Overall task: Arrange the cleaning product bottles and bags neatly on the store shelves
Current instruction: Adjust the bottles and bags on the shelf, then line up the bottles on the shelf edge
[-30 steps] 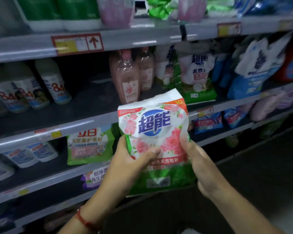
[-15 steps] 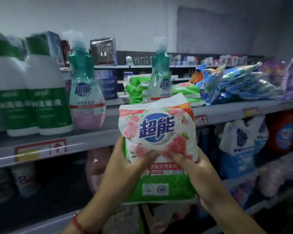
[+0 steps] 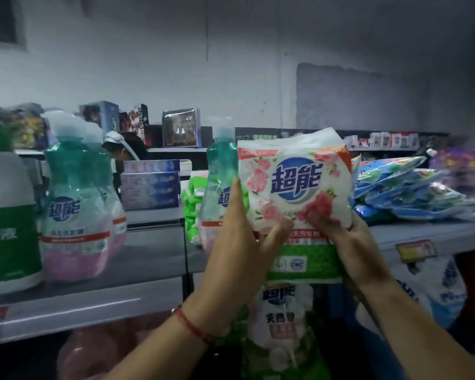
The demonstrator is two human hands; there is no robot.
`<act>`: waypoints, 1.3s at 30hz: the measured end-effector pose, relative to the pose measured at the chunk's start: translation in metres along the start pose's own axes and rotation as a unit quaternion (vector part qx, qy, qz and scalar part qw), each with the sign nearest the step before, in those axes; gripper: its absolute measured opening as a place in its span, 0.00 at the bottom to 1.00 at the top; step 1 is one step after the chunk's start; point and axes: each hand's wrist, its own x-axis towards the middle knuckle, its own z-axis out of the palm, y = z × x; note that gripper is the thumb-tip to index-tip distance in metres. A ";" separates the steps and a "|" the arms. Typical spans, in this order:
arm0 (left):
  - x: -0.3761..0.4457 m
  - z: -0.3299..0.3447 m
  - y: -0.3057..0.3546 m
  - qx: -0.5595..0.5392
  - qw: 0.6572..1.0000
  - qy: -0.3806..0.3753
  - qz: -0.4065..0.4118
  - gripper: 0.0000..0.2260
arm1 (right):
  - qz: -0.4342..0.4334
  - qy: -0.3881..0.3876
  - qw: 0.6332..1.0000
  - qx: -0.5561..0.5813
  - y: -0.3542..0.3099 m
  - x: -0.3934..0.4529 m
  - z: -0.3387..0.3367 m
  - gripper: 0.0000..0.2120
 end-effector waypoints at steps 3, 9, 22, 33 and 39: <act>0.026 0.025 -0.010 0.153 0.988 0.010 0.032 0.48 | 0.012 0.004 1.000 0.021 0.012 0.051 -0.020 0.18; 0.073 0.056 -0.054 0.362 0.929 -0.080 -0.014 0.43 | 0.134 -0.034 0.989 -0.046 0.056 0.126 -0.041 0.27; 0.072 0.065 -0.043 0.522 0.846 -0.112 -0.013 0.28 | 0.058 0.017 0.859 -0.508 0.070 0.135 -0.036 0.36; 0.023 -0.051 -0.048 0.397 0.913 0.083 -0.044 0.36 | -0.028 -0.233 0.903 -0.361 0.019 0.099 0.072 0.37; 0.026 -0.053 -0.066 0.157 0.981 0.083 -0.081 0.32 | 0.057 -0.232 0.953 -0.184 0.028 0.094 0.107 0.23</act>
